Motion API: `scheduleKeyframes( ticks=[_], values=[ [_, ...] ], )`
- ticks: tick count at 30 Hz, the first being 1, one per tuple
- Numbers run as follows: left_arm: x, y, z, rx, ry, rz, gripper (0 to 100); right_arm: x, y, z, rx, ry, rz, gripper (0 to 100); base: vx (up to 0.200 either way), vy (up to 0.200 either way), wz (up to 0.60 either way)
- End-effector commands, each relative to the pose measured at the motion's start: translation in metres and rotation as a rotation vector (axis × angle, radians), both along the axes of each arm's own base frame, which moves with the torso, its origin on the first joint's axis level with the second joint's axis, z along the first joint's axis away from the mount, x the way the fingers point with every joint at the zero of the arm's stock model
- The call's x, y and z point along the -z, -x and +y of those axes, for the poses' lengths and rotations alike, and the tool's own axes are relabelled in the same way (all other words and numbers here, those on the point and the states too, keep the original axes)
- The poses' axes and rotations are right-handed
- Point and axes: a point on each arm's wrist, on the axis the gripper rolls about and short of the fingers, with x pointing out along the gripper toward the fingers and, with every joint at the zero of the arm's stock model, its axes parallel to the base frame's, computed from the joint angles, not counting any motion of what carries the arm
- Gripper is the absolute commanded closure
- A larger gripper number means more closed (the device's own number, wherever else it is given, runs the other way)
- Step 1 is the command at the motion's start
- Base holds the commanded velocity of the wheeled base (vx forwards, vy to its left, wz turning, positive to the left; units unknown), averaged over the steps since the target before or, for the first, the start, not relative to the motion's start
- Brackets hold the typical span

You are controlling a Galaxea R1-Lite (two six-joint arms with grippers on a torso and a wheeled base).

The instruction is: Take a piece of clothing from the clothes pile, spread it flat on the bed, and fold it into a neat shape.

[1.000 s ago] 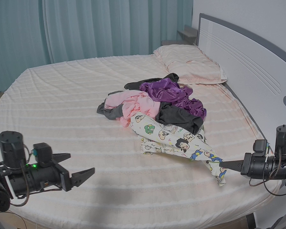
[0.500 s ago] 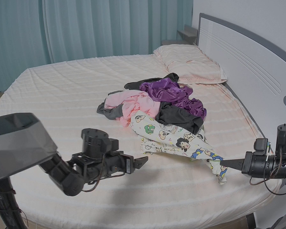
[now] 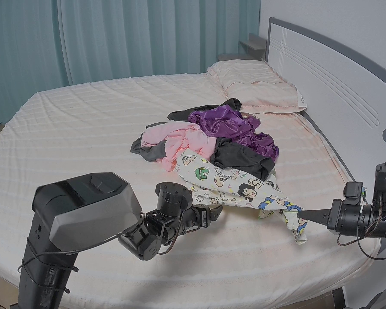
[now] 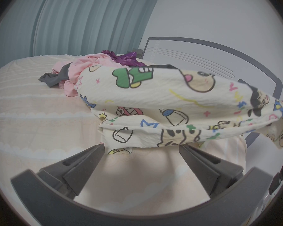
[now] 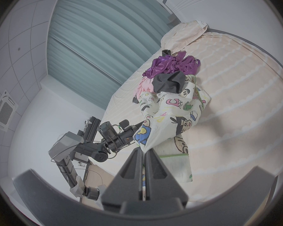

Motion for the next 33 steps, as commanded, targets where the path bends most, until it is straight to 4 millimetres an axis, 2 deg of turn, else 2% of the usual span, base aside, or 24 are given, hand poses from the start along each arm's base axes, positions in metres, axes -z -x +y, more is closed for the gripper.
scheduleKeyframes(
  ticks=[1, 6, 7, 15, 21, 22, 23, 30, 33],
  values=[
    [0.016, -0.008, -0.006, -0.002, -0.003, 0.004, 0, -0.005, -0.003, 0.001, 0.001, -0.006, -0.019, 100, 0.000, 0.000, 0.00],
    [0.025, -0.018, -0.012, -0.013, 0.005, -0.013, 0, -0.008, -0.004, 0.001, 0.001, -0.011, -0.031, 100, 0.000, 0.000, 0.00],
    [0.027, -0.019, -0.013, -0.024, 0.002, -0.016, 100, -0.008, -0.004, 0.001, 0.001, -0.009, -0.026, 100, 0.000, 0.000, 0.00],
    [0.027, -0.017, -0.005, -0.081, 0.000, -0.024, 100, -0.004, -0.007, -0.006, 0.036, -0.004, -0.013, 100, 0.000, 0.000, 0.00],
    [-0.011, 0.001, 0.019, -0.106, 0.016, -0.043, 100, -0.003, -0.007, -0.009, 0.052, -0.001, -0.008, 100, 0.000, 0.000, 0.00],
    [-0.012, 0.001, 0.019, -0.106, 0.016, -0.043, 100, -0.003, -0.007, -0.009, 0.052, -0.001, -0.008, 100, 0.000, 0.000, 0.00],
    [-0.024, 0.009, 0.027, -0.112, 0.016, -0.044, 100, -0.003, -0.007, -0.009, 0.050, 0.000, -0.007, 100, 0.000, 0.000, 0.00],
    [-0.071, 0.044, 0.053, -0.167, 0.015, -0.082, 100, -0.006, -0.010, -0.008, 0.053, -0.004, -0.025, 100, 0.000, 0.000, 0.00],
    [-0.095, 0.056, 0.063, -0.193, 0.038, -0.124, 100, -0.016, -0.016, -0.007, 0.053, -0.013, -0.065, 100, 0.000, 0.000, 0.00]
  ],
)
